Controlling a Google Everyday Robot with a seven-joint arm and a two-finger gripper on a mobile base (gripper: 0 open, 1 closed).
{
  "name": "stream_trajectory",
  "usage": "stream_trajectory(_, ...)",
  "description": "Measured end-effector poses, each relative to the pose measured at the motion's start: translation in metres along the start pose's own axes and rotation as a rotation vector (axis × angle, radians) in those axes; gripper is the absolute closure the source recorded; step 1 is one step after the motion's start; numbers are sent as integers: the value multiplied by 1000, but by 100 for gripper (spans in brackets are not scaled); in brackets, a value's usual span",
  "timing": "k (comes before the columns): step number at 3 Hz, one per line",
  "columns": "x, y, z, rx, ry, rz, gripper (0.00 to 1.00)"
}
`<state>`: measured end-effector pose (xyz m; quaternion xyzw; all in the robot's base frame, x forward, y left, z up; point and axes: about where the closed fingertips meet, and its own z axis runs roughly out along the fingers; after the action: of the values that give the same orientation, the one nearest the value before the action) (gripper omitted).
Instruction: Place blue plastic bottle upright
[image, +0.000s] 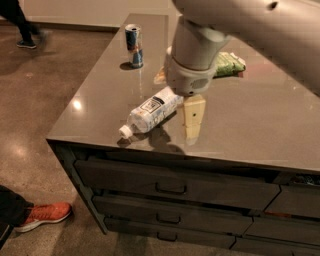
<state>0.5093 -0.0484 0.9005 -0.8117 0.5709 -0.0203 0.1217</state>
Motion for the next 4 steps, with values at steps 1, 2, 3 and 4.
stream_trajectory(1,-14,-6,6,-19,-4,-51,0)
stream_trajectory(2,-28,-14,17,-50,-10,-100,0)
stream_trajectory(3,-36,-19,35,-100,-13,-141,0)
stream_trajectory(4,-39,-25,49,-135,-12,-163,0)
